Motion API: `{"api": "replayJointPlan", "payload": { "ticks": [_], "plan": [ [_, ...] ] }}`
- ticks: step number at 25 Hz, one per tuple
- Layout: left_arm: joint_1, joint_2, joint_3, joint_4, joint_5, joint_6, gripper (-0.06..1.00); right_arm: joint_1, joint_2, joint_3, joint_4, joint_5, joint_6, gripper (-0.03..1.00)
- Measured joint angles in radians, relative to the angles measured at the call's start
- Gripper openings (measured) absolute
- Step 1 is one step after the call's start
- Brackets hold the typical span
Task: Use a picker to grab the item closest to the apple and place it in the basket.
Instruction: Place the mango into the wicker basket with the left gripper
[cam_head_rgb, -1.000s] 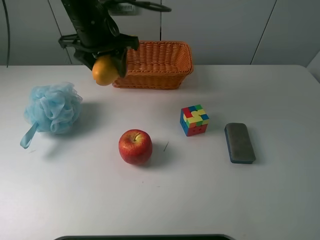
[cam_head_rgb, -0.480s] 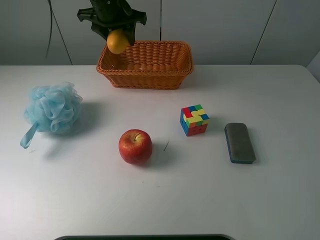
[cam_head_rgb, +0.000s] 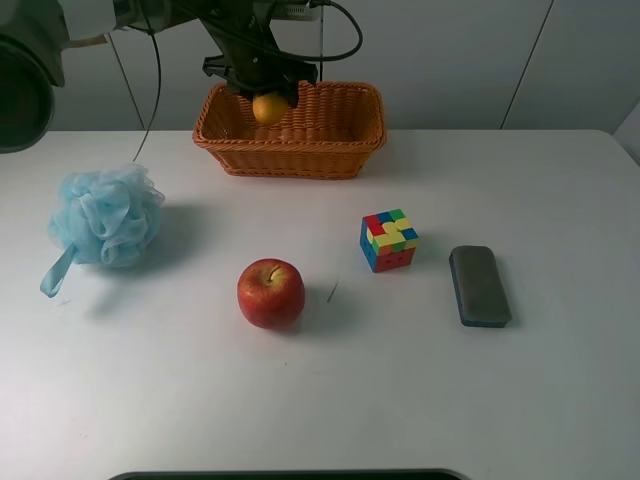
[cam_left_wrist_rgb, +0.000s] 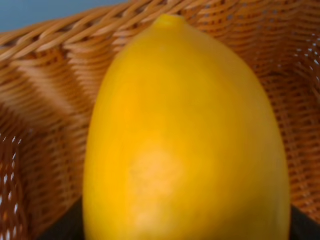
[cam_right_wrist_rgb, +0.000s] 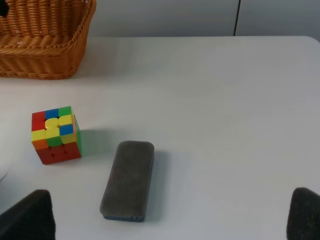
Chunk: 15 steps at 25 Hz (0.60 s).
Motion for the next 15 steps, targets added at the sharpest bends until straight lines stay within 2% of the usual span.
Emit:
{"api": "replayJointPlan", "payload": {
  "ticks": [10,12,15],
  "plan": [
    [0.000,0.029,-0.002,0.000,-0.033,0.009,0.55,0.000,0.000,0.000,0.000,0.000,0.000,0.70],
    [0.000,0.029,-0.002,0.000,-0.033,0.011,0.68,0.000,0.000,0.000,0.000,0.000,0.000,0.70],
    [0.000,0.029,-0.002,0.000,-0.035,0.011,0.71,0.000,0.000,0.000,0.000,0.000,0.000,0.70]
  ]
}}
